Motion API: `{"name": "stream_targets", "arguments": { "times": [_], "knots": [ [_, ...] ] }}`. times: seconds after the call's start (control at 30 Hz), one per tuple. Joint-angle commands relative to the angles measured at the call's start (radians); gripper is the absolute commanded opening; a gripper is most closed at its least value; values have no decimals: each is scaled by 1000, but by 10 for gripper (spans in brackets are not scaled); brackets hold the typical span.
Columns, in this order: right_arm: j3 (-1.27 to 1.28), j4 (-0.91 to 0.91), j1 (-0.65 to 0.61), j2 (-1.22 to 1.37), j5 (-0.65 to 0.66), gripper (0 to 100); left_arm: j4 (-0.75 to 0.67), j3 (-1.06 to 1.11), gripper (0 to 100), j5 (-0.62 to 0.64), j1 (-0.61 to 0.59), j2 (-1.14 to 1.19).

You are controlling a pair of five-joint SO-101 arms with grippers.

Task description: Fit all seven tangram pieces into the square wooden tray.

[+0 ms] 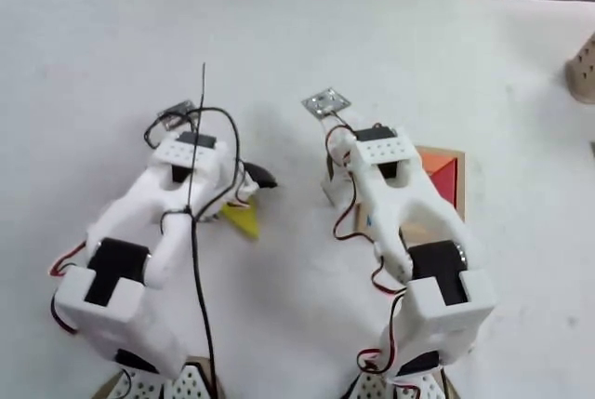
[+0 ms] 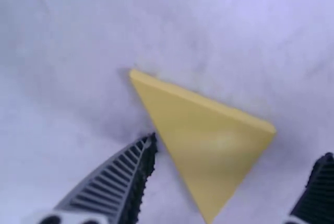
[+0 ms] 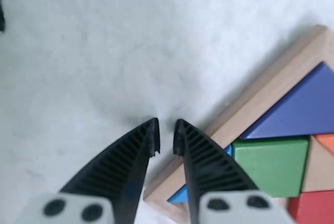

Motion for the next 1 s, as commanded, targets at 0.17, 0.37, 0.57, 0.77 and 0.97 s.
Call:
{"name": "stream_targets", "arguments": {
  "times": [0.17, 0.37, 0.57, 0.77, 0.97],
  "knots": [
    [2, -8, -5, -35, 14, 63, -29, -49, 263, -34, -48, 35],
    [2, -8, -5, -35, 14, 63, 121, -275, 281, -66, -47, 193],
    [2, -10, -5, -35, 14, 63, 252, -522, 396, -226, -44, 335],
    [2, -10, -5, -35, 14, 63, 259, -646, 396, -552, -21, 361],
    [2, -10, -5, -35, 14, 63, 256, -732, 396, -678, -28, 364]
  ]
}}
